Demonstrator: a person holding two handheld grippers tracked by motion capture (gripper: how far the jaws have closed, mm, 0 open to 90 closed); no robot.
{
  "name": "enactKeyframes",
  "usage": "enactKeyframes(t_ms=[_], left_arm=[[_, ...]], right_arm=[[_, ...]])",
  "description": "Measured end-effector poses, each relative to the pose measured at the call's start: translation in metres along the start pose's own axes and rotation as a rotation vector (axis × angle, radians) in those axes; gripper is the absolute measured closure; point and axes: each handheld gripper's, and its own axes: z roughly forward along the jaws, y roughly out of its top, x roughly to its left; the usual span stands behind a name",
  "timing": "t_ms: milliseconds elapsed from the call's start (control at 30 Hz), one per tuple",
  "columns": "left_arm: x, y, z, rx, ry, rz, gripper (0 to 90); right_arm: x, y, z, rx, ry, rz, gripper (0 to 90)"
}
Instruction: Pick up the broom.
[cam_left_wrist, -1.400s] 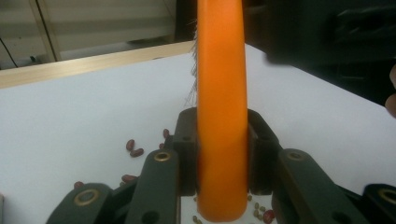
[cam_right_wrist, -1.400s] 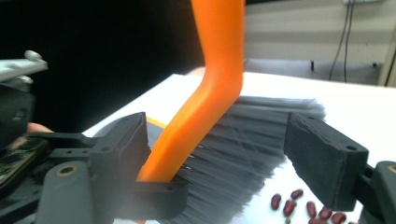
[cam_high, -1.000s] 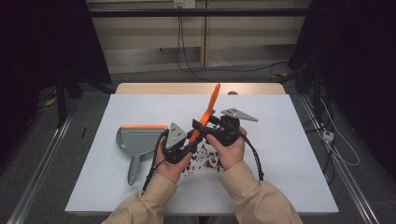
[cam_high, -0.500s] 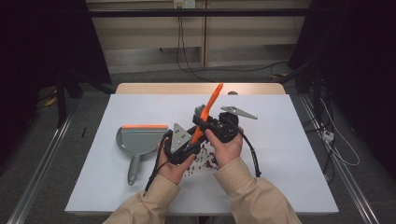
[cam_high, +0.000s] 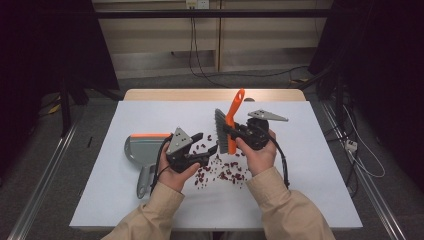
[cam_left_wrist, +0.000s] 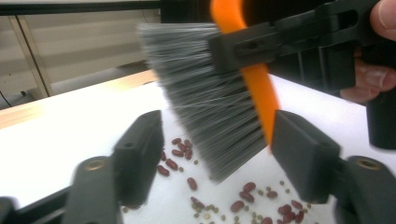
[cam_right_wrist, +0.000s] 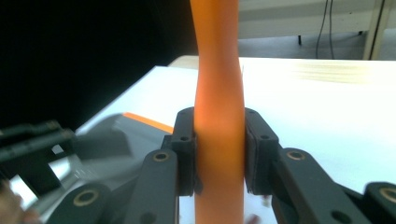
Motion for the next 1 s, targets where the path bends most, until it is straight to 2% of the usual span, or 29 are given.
enactKeyframes(t_ms=[100, 167, 267, 467, 567, 667, 1000], left_arm=[[0.004, 0.0, -0.004, 0.015, -0.014, -0.005, 24.5], [0.007, -0.001, -0.007, 0.024, -0.021, -0.008, 21.5], [0.012, -0.001, -0.011, 0.033, -0.024, -0.003, 19.7], [0.022, -0.002, -0.021, 0.042, -0.024, -0.012, 14.8], [0.029, -0.002, -0.028, 0.05, -0.034, -0.026, 13.1], [0.036, -0.003, -0.036, 0.056, -0.026, -0.02, 11.3], [0.057, -0.011, -0.061, 0.053, 0.007, -0.04, 8.8]], right_arm=[[-0.01, 0.002, -0.01, 0.01, -0.024, -0.036, 70.3], [-0.016, 0.004, -0.017, 0.015, -0.031, -0.041, 70.3], [-0.023, 0.005, -0.024, 0.024, -0.045, -0.057, 70.3], [-0.033, 0.006, -0.032, 0.043, -0.055, -0.069, 70.2], [-0.036, 0.005, -0.035, 0.057, -0.067, -0.09, 70.2], [-0.038, 0.005, -0.037, 0.072, -0.071, -0.102, 70.3], [-0.052, 0.006, -0.047, 0.112, -0.094, -0.115, 70.3]])
